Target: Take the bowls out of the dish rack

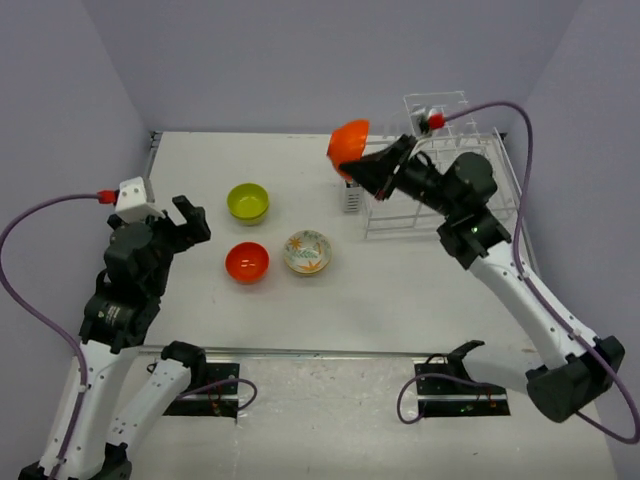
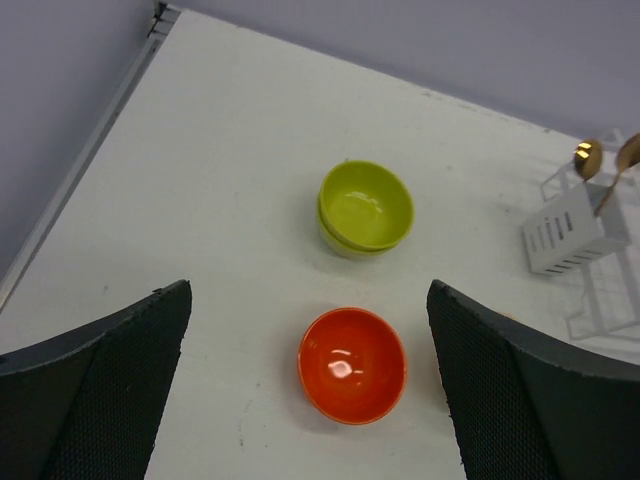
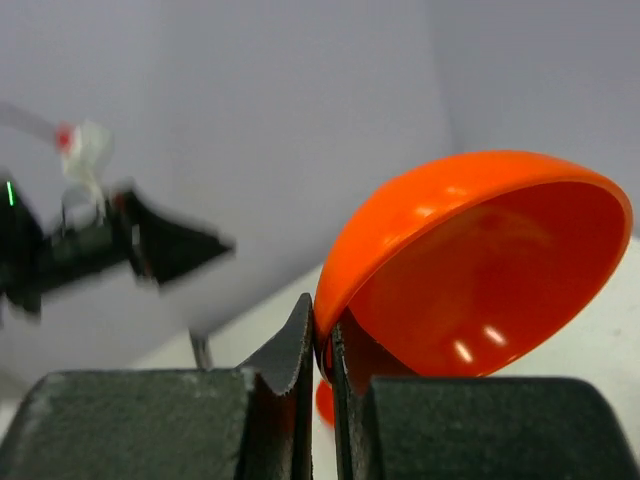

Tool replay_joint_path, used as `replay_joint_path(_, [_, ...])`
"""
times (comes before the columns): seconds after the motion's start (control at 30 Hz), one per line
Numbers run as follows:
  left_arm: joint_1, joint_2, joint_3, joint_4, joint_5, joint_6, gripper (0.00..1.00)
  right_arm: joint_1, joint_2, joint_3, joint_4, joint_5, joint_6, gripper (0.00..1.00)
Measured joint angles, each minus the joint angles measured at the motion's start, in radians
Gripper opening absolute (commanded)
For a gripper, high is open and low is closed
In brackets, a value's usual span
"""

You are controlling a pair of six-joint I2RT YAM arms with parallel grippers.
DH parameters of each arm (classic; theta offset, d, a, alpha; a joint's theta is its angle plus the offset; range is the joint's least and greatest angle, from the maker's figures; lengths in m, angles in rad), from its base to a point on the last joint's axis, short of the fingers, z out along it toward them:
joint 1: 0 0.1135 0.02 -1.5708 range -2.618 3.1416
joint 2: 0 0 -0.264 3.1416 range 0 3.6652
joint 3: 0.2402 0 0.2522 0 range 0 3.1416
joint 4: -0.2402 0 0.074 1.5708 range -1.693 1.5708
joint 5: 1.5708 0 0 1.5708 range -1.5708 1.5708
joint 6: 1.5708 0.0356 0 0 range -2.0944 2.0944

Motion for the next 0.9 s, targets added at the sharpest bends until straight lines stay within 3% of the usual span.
replay_joint_path(0.2, [0.001,0.16,0.386,-0.017,0.199,0.003,1.0,0.333,-0.209,-0.202,-0.351,0.01,-0.55,0.0])
replay_joint_path(0.37, [0.0,0.308,0.5,0.003,0.505,0.013,1.0,0.571,-0.218,-0.22,-0.64,0.207,-0.828,0.0])
replay_joint_path(0.47, [-0.037,0.439,0.48,-0.005,0.672,0.014,1.0,0.665,-0.186,-0.174,-0.812,0.323,-0.912,0.0])
replay_joint_path(0.63, [-0.234,0.653,0.447,-0.038,0.788,0.013,1.0,0.739,-0.09,-0.065,-1.027,0.48,-0.96,0.0])
replay_joint_path(0.9, [-0.342,0.681,0.431,-0.056,0.792,0.008,1.0,0.779,-0.009,-0.002,-1.172,0.576,-0.979,0.0])
